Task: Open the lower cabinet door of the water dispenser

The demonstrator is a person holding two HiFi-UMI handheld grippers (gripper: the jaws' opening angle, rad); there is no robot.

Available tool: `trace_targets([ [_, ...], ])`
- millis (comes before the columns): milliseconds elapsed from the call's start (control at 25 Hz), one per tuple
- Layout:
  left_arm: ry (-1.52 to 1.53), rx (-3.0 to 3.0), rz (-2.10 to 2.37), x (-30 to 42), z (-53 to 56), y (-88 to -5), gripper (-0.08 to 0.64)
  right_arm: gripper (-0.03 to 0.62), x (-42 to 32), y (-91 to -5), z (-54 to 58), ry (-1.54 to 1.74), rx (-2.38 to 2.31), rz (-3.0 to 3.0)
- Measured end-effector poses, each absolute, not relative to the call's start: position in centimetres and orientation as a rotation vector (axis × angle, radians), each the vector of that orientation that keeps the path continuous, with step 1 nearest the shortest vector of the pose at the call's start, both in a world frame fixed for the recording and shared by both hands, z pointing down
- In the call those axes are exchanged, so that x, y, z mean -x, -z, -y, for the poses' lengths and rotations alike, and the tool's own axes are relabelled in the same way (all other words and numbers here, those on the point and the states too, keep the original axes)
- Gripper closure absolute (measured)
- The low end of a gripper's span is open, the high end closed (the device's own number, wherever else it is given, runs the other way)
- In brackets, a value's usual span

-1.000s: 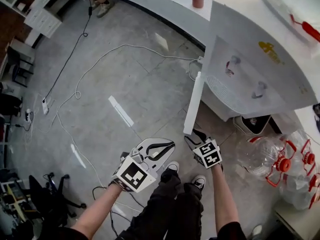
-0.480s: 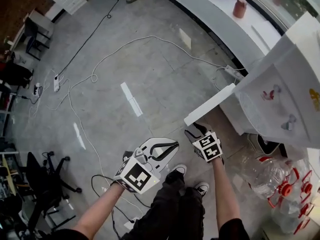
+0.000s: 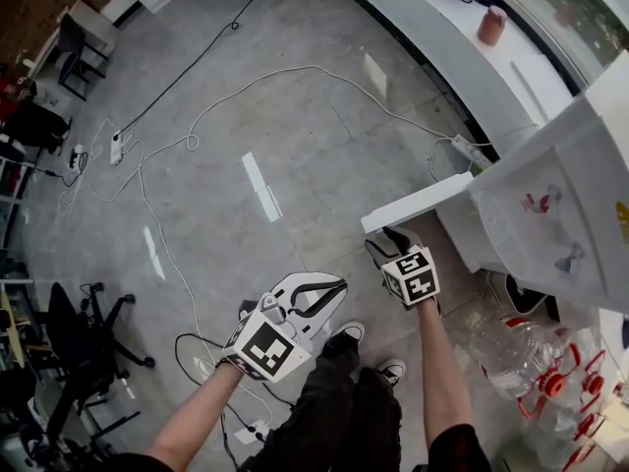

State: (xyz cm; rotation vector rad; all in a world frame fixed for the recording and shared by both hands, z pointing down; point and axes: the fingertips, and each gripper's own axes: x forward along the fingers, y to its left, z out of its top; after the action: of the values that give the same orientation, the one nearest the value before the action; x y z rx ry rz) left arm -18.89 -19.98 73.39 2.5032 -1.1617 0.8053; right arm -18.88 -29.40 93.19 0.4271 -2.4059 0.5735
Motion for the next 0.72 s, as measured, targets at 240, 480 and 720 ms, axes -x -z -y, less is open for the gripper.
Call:
trace_targets([
  [240,-0.770,-2.494,1.148,17.4,19.0,-70.7,0.541,0.382,17.3,-90.0,28.3,-0.617,-0.471,2.410],
  [480,-0.755,-2.506,1.086,15.6,18.3,-66.6,0.541,0.388,14.6,-83.2,27.5,-0.737,-0.618,2.469],
  [720,-0.712,-2.537,1.050,14.2,18.5,-60.4,0.541,0.411,11.5,-73.3,27.5,-0.755,-0.751,2.523],
])
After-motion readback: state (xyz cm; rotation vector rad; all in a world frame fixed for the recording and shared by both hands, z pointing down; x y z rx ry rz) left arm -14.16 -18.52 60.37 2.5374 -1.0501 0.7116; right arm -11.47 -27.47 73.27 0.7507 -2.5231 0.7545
